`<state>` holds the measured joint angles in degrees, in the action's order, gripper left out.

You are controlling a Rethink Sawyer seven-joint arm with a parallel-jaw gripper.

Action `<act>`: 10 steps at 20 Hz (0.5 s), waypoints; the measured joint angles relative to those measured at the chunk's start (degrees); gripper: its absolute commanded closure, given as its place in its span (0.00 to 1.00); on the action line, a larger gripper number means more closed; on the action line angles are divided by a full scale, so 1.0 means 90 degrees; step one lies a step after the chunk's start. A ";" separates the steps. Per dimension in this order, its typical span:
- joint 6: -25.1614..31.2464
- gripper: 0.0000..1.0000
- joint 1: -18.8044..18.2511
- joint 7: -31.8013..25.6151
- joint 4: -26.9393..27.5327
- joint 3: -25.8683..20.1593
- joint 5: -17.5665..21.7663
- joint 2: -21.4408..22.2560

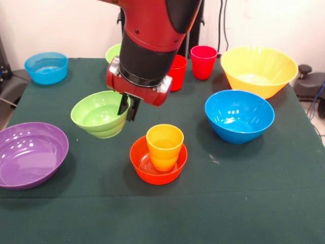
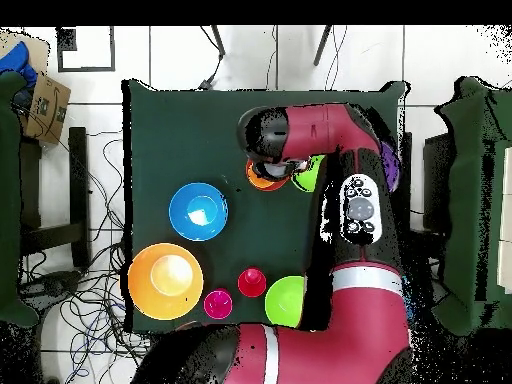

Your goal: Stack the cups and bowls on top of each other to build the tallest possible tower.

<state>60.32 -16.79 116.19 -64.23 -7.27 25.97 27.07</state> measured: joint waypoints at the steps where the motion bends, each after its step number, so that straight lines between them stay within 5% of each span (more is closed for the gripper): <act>1: 0.0000 1.00 -0.0006 0.0000 0.0001 -0.0001 -0.0007 0.0012; 10: 0.0001 1.00 -0.0033 0.0000 0.0155 -0.0027 -0.0190 0.0046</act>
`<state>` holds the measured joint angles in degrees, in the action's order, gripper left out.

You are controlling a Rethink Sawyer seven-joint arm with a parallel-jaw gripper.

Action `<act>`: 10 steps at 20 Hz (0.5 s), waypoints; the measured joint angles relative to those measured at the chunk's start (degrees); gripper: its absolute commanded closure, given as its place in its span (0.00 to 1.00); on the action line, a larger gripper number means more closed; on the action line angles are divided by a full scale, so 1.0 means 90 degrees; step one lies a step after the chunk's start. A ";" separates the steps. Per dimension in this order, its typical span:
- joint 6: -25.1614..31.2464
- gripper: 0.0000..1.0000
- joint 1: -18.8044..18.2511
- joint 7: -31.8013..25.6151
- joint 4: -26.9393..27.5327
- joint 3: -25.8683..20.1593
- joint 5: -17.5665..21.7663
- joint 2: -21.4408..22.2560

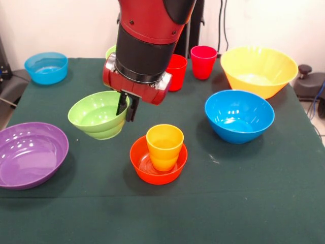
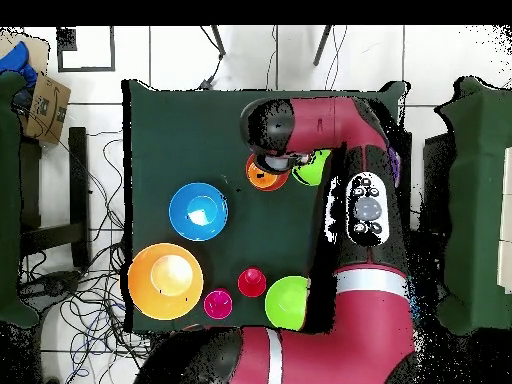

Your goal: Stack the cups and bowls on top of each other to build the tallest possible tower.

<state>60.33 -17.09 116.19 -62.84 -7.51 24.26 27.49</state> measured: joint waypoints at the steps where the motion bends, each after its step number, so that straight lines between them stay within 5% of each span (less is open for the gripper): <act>1: 0.0000 1.00 0.0000 0.0000 0.0000 -0.0003 -0.0022 -0.0001; 10: 0.0000 1.00 0.0045 0.0000 0.0000 -0.0019 -0.0168 -0.0052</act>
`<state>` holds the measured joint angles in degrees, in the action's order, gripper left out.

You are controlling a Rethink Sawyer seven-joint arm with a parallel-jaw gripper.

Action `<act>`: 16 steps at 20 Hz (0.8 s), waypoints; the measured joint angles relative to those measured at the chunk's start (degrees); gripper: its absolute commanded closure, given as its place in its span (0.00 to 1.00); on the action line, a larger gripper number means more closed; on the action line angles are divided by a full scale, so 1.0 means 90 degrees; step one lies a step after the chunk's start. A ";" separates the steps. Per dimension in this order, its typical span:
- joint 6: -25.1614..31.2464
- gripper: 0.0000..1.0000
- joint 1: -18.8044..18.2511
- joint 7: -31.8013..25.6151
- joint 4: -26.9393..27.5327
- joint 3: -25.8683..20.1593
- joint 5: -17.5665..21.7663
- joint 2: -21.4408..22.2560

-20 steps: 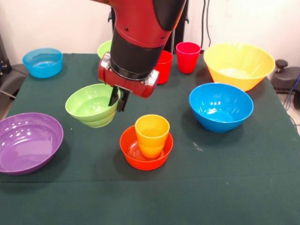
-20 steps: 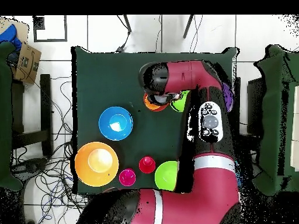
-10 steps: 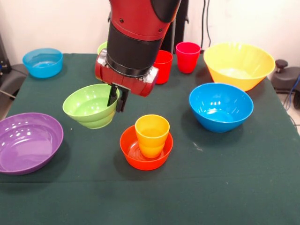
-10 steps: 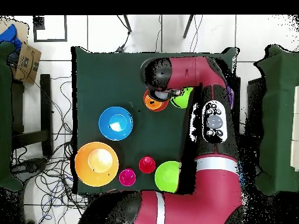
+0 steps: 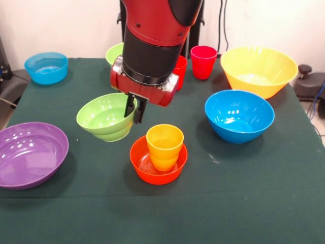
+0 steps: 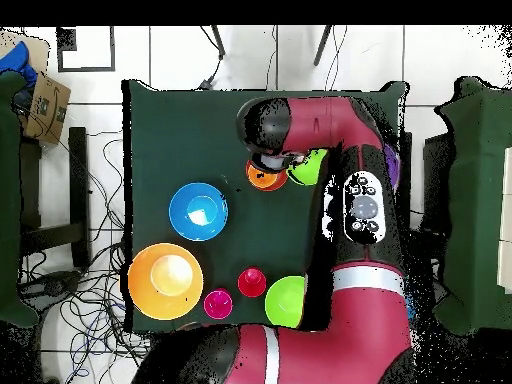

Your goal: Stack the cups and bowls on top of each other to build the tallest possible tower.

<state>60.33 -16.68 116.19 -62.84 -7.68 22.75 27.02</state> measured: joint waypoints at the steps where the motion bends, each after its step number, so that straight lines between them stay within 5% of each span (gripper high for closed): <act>1: 0.0000 1.00 0.0007 0.0000 0.0000 -0.0001 -0.0012 -0.0003; 16: 0.0145 1.00 0.0389 0.0000 0.0152 -0.0004 -0.0267 -0.0020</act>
<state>61.64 -13.18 116.19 -61.47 -7.71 20.35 26.84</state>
